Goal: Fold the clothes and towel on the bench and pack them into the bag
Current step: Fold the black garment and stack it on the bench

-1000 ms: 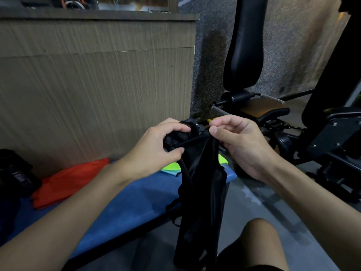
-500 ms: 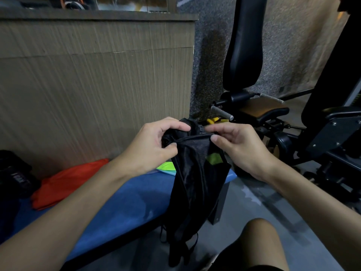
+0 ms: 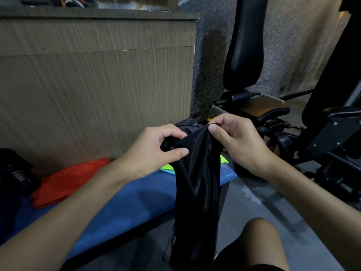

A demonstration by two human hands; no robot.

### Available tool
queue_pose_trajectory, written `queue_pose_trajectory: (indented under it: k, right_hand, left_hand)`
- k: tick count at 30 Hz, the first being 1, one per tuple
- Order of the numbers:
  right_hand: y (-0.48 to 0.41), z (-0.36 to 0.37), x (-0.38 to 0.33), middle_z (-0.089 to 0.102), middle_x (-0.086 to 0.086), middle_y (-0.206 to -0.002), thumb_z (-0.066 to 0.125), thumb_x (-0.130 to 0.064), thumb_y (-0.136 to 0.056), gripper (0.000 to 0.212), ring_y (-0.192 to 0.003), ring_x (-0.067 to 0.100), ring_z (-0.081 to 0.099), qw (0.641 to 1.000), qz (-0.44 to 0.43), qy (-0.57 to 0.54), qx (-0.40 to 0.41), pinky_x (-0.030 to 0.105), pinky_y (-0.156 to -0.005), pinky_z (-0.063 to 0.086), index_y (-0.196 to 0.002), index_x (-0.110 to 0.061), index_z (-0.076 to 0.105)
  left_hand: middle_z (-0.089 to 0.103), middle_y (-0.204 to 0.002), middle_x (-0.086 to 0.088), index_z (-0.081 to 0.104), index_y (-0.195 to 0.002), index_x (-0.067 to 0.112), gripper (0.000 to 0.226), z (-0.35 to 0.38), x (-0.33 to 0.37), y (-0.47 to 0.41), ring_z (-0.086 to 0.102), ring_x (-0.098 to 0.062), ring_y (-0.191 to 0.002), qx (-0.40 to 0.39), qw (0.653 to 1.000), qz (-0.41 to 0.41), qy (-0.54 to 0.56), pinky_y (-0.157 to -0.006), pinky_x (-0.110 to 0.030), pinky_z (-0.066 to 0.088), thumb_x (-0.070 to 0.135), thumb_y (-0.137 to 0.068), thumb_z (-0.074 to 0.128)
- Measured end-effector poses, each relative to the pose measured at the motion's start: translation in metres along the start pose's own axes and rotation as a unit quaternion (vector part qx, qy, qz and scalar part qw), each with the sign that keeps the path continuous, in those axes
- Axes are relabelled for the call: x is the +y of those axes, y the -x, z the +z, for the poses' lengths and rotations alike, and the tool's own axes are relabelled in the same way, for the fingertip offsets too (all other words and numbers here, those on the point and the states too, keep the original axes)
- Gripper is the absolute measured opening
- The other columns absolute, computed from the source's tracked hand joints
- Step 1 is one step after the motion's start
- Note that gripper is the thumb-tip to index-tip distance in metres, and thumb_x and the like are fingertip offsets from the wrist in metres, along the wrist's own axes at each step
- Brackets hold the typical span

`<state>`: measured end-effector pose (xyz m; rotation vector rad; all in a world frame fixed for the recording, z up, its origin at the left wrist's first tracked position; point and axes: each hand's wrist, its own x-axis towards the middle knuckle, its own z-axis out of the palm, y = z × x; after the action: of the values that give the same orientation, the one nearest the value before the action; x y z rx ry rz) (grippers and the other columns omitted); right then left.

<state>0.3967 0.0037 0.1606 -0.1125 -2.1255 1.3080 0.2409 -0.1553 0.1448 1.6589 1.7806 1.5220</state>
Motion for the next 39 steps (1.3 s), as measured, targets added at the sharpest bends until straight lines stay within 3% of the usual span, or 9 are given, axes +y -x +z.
queue_pose_trajectory:
  k: [4,7,11,15,21,25,31,35,39]
  right_hand:
    - [0.000,-0.001,0.004,0.068,0.010,-0.080,0.055,-0.007,-0.098,0.009,-0.077,0.010,0.061,1.000,0.008,0.014,-0.018,0.026,-0.073,0.048,-0.093,-0.003,0.062]
    - [0.002,-0.002,0.007,0.068,0.008,-0.086,0.058,-0.002,-0.095,0.007,-0.079,0.003,0.061,0.998,0.033,0.000,-0.050,0.018,-0.074,0.049,-0.098,0.002,0.063]
    - [0.006,0.000,0.007,0.069,0.004,-0.085,0.055,-0.003,-0.096,0.011,-0.078,0.004,0.062,0.997,0.041,-0.017,-0.067,0.018,-0.073,0.049,-0.095,0.003,0.065]
    - [0.009,0.002,0.005,0.065,0.006,-0.086,0.054,-0.005,-0.098,0.013,-0.080,0.009,0.059,0.993,0.046,-0.046,-0.093,0.022,-0.075,0.047,-0.094,0.004,0.063]
    - [0.010,0.007,0.009,0.062,0.003,-0.127,0.068,-0.021,-0.088,0.016,-0.131,0.004,0.047,0.991,0.058,-0.093,-0.081,0.030,-0.110,0.039,-0.091,-0.005,0.069]
    - [0.012,0.010,0.011,0.068,0.020,-0.105,0.060,-0.010,-0.093,0.016,-0.101,0.020,0.061,0.983,0.055,-0.129,-0.117,0.034,-0.093,0.047,-0.096,0.004,0.065]
    - [0.009,0.011,0.012,0.068,0.021,-0.089,0.060,-0.007,-0.093,0.012,-0.083,0.026,0.061,0.991,0.048,-0.124,-0.016,0.040,-0.076,0.050,-0.094,0.000,0.069]
    - [0.005,0.006,0.014,0.067,0.030,-0.095,0.059,-0.004,-0.095,0.012,-0.084,0.028,0.059,0.990,0.054,-0.122,0.047,0.045,-0.075,0.046,-0.096,0.004,0.069]
    - [0.003,0.005,0.014,0.071,0.016,-0.087,0.059,-0.002,-0.095,0.012,-0.081,0.019,0.064,0.992,0.051,-0.105,0.058,0.038,-0.077,0.051,-0.091,-0.004,0.071]
  left_hand:
    - [0.071,-0.090,0.005,0.073,-0.089,0.017,0.010,-0.003,-0.001,-0.001,0.065,-0.011,-0.088,0.040,0.999,-0.004,-0.008,-0.085,-0.032,0.049,0.014,-0.080,0.069]
    - [0.071,-0.091,0.006,0.073,-0.091,0.018,0.013,-0.005,0.002,-0.001,0.065,-0.012,-0.090,0.043,0.999,0.002,-0.008,-0.088,-0.035,0.050,0.012,-0.081,0.067]
    - [0.071,-0.094,0.007,0.073,-0.095,0.015,0.015,-0.005,0.009,0.000,0.065,-0.010,-0.092,0.019,1.000,0.013,0.001,-0.087,-0.025,0.049,0.012,-0.083,0.064]
    - [0.070,-0.089,0.012,0.074,-0.092,0.013,0.021,-0.006,0.012,0.001,0.061,-0.003,-0.084,0.027,0.998,-0.018,0.052,-0.069,-0.011,0.042,0.009,-0.091,0.053]
    - [0.071,-0.098,0.011,0.072,-0.097,0.015,0.024,-0.003,0.016,0.002,0.065,-0.009,-0.099,0.017,1.000,0.009,0.015,-0.089,-0.022,0.049,0.003,-0.084,0.057]
    - [0.073,-0.099,0.009,0.071,-0.101,0.020,0.030,-0.004,0.018,0.003,0.066,-0.008,-0.098,-0.005,1.000,0.002,-0.005,-0.089,-0.021,0.051,-0.005,-0.086,0.060]
    - [0.071,-0.101,0.008,0.064,-0.103,0.013,0.040,-0.009,0.016,0.007,0.066,-0.004,-0.097,-0.008,1.000,-0.017,-0.001,-0.088,-0.018,0.049,-0.022,-0.086,0.054]
    - [0.069,-0.091,0.003,0.063,-0.096,0.025,0.034,-0.008,0.003,0.011,0.059,-0.032,-0.074,0.046,0.998,-0.024,-0.021,-0.072,-0.037,0.048,-0.006,-0.085,0.055]
    - [0.063,-0.083,0.001,0.062,-0.095,0.023,0.038,-0.005,0.002,0.008,0.058,-0.010,-0.077,0.111,0.994,-0.007,-0.015,-0.074,-0.022,0.048,-0.014,-0.090,0.053]
